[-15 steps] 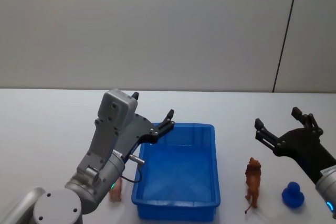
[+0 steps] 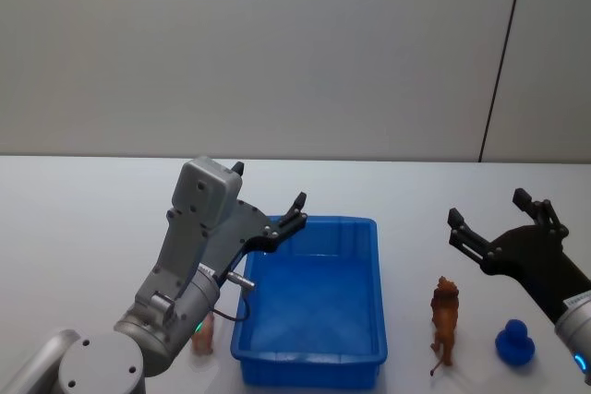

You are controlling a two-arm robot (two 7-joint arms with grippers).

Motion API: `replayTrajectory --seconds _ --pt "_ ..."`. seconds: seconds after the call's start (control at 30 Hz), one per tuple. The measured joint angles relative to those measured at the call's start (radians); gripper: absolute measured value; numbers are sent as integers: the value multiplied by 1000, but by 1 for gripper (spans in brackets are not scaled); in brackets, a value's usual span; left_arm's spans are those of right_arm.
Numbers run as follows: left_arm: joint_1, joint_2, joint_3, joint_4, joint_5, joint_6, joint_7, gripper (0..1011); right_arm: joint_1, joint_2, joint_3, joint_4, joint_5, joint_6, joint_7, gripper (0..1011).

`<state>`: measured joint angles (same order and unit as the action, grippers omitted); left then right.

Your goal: Pick up the two dolls from the table and place them into the box.

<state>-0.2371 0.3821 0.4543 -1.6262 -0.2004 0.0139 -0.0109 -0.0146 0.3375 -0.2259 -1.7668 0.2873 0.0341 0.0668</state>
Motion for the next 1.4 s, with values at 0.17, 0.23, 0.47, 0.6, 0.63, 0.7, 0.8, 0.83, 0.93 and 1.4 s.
replayTrajectory --seconds 0.17,0.23,0.47,0.6,0.63,0.7,0.8,0.83,0.93,1.4 --pt "0 0 0 0 0 0 0 1001 0 0 0 0 0 0 0 1001" --pt "0 0 0 0 0 0 0 1001 0 0 0 0 0 0 0 1001" --pt "0 0 0 0 0 0 0 1001 0 0 0 0 0 0 0 1001" --pt "0 0 0 0 0 0 0 1001 0 0 0 0 0 0 0 1001" --pt "0 0 0 0 0 0 0 1001 0 0 0 0 0 0 0 1001" --pt "0 0 0 0 0 0 0 1001 0 -1 0 0 0 0 0 1001" --pt "0 0 0 0 0 0 0 1001 2 -3 0 0 -3 3 -3 1001" --pt "0 0 0 0 0 0 0 1001 3 -3 0 1 -4 5 -4 1001" --pt "0 0 0 0 0 0 0 1001 10 -8 1 7 -11 14 -14 1001" --pt "0 0 0 0 0 0 0 1001 58 -23 10 89 -51 86 -36 1001"
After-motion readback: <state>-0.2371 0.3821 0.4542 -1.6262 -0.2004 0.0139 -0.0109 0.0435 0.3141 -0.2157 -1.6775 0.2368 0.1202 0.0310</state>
